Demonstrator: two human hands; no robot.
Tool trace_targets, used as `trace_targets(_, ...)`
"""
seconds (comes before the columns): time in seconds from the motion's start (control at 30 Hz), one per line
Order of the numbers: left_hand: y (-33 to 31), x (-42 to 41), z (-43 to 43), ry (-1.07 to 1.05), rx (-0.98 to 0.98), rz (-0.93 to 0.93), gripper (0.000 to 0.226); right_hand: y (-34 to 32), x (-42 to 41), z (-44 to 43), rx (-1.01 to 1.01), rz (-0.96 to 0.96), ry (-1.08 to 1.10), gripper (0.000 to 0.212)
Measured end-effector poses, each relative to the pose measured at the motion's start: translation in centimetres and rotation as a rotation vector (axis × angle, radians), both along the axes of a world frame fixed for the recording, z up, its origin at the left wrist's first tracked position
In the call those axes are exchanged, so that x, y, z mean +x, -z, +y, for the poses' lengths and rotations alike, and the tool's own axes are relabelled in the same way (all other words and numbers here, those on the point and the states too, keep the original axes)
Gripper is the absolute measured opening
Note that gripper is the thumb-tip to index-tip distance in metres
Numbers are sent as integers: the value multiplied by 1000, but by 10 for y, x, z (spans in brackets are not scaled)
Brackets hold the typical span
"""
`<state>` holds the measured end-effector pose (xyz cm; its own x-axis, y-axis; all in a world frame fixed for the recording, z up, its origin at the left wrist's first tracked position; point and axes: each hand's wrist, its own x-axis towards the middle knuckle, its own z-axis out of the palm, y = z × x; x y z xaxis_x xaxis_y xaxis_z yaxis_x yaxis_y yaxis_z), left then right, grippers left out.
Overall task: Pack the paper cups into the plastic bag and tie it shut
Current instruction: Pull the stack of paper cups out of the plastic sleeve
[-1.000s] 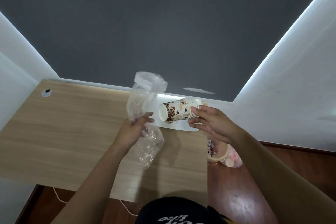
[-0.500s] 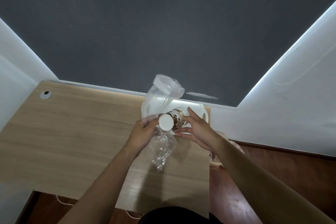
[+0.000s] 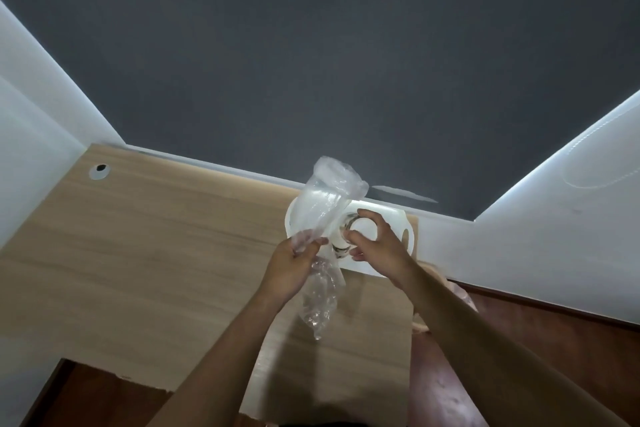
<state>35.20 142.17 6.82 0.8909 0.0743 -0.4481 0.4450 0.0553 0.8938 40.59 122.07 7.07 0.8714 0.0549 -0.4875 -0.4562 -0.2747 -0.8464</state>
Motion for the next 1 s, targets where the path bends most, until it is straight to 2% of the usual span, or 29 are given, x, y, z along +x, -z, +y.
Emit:
trace_targets(0.1, 9, -6, 11, -57, 45, 34, 17, 10, 12, -1, -13, 57, -2, 58)
trace_targets(0.3, 16, -12, 23, -63, 104, 64, 16, 22, 23, 7, 110, 207, 19, 58)
trace_targets(0.43, 13, -14, 24, -45, 86, 38, 20, 34, 26, 9, 130, 203, 6, 94)
trace_targets(0.47, 12, -15, 24, -35, 82, 33, 24, 35, 26, 8, 136, 205, 10, 96)
trace_targets(0.6, 8, -19, 26, 8, 68, 56, 37, 31, 18, 1, 23, 193, -4, 78)
trace_targets(0.7, 4, -20, 21, 38, -45, 57, 43, 20, 3, -5, -69, 109, -5, 64)
trace_targets(0.8, -5, -20, 14, 111, -122, 25, 46, 6, -15, -9, 44, 114, -22, 60)
trace_targets(0.9, -14, -23, 0, 196, -129, -30, 45, -3, -39, -20, 256, 233, -184, 63)
trace_targets(1.0, -19, -23, -12, 183, -113, -33, 49, -3, -63, -31, 330, 313, -294, 61)
